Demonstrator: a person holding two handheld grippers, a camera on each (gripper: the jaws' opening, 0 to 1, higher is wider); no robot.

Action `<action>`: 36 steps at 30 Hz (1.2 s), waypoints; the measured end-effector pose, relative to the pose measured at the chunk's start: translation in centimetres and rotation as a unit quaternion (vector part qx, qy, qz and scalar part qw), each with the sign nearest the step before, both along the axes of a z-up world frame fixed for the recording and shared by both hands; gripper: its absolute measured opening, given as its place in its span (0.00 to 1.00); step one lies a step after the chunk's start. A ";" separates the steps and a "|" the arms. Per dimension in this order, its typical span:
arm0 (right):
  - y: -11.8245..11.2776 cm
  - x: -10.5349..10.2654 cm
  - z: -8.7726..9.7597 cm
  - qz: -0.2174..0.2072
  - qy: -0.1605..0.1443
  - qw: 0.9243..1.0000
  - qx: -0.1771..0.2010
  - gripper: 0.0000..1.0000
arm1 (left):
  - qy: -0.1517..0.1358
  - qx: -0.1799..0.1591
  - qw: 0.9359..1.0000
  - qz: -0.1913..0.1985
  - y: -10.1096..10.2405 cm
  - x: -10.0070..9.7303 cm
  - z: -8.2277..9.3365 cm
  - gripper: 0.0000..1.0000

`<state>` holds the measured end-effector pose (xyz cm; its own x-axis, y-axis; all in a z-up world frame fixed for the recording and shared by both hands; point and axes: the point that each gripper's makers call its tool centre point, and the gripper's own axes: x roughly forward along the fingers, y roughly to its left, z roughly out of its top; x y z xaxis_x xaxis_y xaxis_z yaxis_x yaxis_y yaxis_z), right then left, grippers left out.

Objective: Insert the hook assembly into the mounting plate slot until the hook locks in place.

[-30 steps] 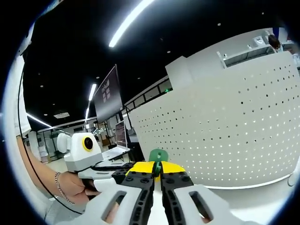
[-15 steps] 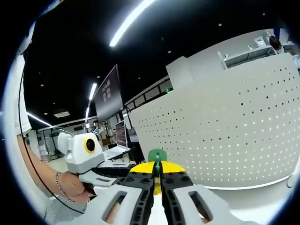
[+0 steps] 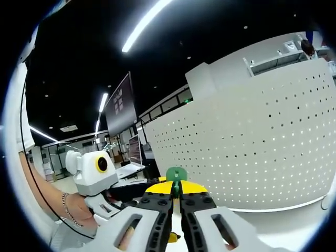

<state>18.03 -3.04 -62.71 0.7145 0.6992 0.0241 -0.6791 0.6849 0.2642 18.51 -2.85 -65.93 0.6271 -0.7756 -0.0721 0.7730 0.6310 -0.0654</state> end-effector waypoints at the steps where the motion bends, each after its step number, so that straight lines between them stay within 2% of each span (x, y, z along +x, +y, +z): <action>1: 0.0 0.0 0.0 0.000 0.000 1.000 0.000 0.01 | 0.002 0.002 1.000 -0.001 0.0 0.0 -0.1 0.81; 4: -0.1 0.2 0.0 -0.010 -0.006 1.000 -0.021 0.01 | 0.004 0.002 1.000 0.002 0.1 0.0 -0.3 0.81; 5: -0.5 0.5 -0.3 -0.028 -0.017 0.998 -0.057 0.01 | 0.002 0.002 1.000 0.004 0.2 0.1 -0.2 0.80; 8: -2.0 1.1 0.2 -0.085 -0.061 0.987 -0.122 0.01 | 0.001 0.005 1.000 0.008 0.4 0.2 -0.3 0.80; 10: -2.9 1.4 0.3 -0.114 -0.068 0.981 -0.141 0.01 | 0.001 0.003 1.000 0.010 0.5 0.3 -0.2 0.80; 21: -4.1 2.1 0.0 -0.138 -0.046 0.981 -0.126 0.01 | -0.001 0.003 1.000 0.010 0.5 0.3 -0.2 0.79; 36: -3.4 4.8 2.0 -0.160 -0.043 0.983 -0.083 0.01 | 0.001 0.010 1.000 0.018 2.9 -0.2 -0.6 0.77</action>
